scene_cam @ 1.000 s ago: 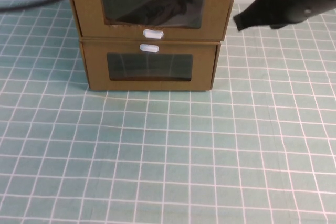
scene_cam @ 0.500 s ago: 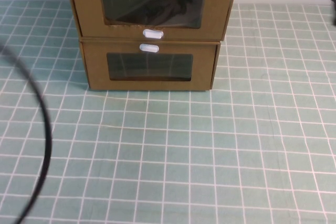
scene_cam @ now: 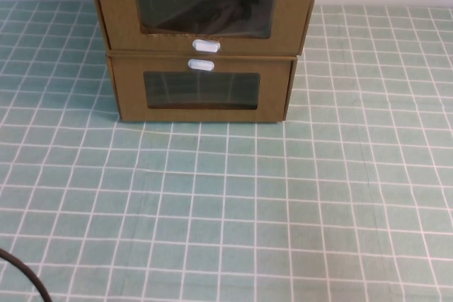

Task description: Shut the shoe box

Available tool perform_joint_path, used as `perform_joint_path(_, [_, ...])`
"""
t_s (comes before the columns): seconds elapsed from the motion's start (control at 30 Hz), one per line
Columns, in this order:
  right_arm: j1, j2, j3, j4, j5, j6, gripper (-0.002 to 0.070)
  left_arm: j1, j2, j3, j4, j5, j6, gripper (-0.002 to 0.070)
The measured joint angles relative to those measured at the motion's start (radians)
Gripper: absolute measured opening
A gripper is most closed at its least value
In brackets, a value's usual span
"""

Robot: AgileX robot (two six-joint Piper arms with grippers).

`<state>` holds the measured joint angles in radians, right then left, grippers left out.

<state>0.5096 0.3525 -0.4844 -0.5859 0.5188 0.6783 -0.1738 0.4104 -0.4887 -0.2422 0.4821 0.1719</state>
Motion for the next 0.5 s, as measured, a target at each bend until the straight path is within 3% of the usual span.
perform_joint_path(0.2, [0.0,-0.162,0.149,-0.037,0.002,0.031,-0.0014,0.0,0.0,0.059,-0.002,-0.015,-0.013,-0.0005])
perform_joint_path(0.5, [0.0,-0.187,0.173,-0.039,0.038,0.035,-0.0014,0.0,0.0,0.063,-0.004,-0.022,-0.013,-0.0005])
